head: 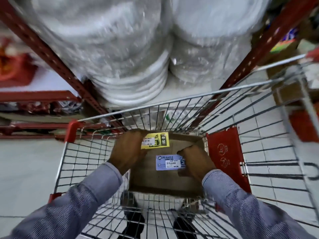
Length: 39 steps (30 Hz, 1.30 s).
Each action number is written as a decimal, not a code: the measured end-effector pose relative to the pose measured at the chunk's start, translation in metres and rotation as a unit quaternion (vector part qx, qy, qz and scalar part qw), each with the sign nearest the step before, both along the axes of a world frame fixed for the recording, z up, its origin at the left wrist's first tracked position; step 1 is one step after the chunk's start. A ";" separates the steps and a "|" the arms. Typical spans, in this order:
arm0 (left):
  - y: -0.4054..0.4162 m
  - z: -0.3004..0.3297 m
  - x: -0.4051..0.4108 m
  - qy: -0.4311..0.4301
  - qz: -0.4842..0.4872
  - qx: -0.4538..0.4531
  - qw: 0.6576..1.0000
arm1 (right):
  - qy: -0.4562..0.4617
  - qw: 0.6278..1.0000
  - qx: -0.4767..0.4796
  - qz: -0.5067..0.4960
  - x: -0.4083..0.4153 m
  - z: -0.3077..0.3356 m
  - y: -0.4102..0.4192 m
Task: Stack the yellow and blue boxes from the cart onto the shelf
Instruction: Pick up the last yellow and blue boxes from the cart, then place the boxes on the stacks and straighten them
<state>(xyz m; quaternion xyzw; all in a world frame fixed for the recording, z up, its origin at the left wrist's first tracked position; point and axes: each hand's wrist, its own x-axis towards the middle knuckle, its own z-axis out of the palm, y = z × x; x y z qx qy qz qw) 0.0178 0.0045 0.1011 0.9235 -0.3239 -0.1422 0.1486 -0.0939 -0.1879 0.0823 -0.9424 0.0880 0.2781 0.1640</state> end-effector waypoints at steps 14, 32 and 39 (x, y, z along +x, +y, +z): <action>0.067 0.374 0.030 -0.283 0.107 -0.129 0.944 | -0.357 0.925 -0.124 0.041 0.041 0.374 -0.011; 0.003 0.562 0.112 -0.416 0.037 -0.226 0.880 | -0.586 0.780 -0.215 -0.039 0.084 0.597 -0.060; -0.022 0.569 0.152 -0.397 0.018 -0.224 0.890 | -0.577 0.784 -0.226 -0.040 0.126 0.599 -0.088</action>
